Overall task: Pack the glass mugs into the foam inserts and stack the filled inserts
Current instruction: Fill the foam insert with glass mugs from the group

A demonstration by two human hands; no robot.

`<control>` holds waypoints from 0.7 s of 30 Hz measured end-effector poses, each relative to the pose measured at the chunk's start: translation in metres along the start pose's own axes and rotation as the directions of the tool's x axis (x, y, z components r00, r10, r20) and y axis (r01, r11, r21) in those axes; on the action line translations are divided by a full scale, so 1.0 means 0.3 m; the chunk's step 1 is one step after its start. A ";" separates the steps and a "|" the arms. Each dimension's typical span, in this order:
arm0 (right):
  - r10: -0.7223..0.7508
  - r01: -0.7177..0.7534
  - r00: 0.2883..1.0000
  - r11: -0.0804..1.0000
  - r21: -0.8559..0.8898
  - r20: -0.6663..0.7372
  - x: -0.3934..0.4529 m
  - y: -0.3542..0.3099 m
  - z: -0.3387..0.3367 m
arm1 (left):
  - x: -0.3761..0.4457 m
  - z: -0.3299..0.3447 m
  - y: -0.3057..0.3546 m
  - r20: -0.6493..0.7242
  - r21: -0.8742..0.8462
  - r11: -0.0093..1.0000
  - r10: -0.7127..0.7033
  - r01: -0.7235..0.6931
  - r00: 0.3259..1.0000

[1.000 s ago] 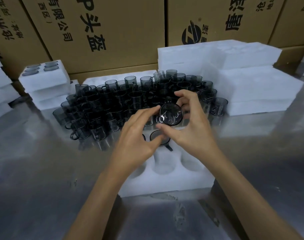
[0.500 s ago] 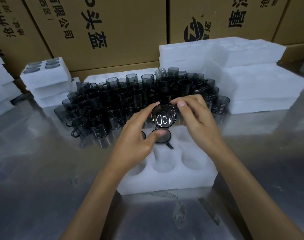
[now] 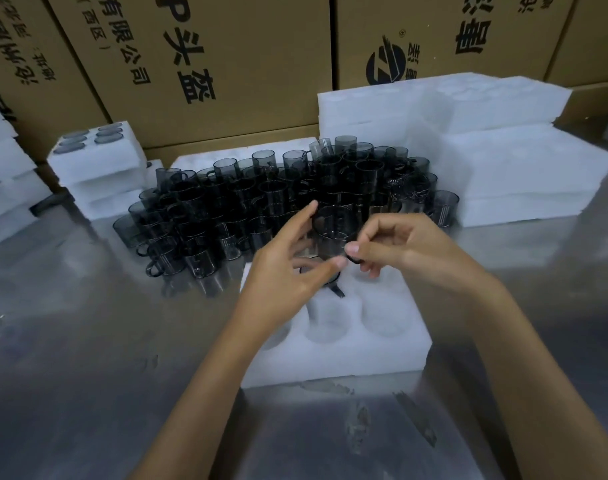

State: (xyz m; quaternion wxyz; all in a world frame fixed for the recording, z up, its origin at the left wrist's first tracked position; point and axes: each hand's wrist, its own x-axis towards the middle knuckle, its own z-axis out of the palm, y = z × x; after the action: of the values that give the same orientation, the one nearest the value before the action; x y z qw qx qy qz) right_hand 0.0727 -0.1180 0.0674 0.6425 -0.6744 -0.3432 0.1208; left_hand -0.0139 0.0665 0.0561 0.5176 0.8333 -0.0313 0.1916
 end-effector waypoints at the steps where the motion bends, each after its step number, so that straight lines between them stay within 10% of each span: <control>1: 0.005 -0.005 1.000 1.000 -0.009 -0.012 -0.002 0.002 -0.011 | 0.007 0.011 0.005 0.010 -0.012 1.000 -0.014 0.014 1.000; 11: 0.083 -0.059 0.936 0.995 0.078 -0.343 0.043 0.115 -0.067 | 0.059 0.112 0.027 0.103 0.130 0.988 -0.093 0.079 0.990; 21: 0.185 -0.197 0.963 0.979 -0.044 -0.195 0.027 0.141 -0.086 | 0.055 0.128 0.000 0.112 0.325 0.944 -0.104 0.062 0.988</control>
State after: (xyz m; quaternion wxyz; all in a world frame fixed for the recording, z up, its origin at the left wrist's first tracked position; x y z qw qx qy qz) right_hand 0.1072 -0.1306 0.0331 0.6361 -0.7327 -0.2175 0.1065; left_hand 0.0123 0.0352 0.0469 0.3797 0.9175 0.0023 0.1184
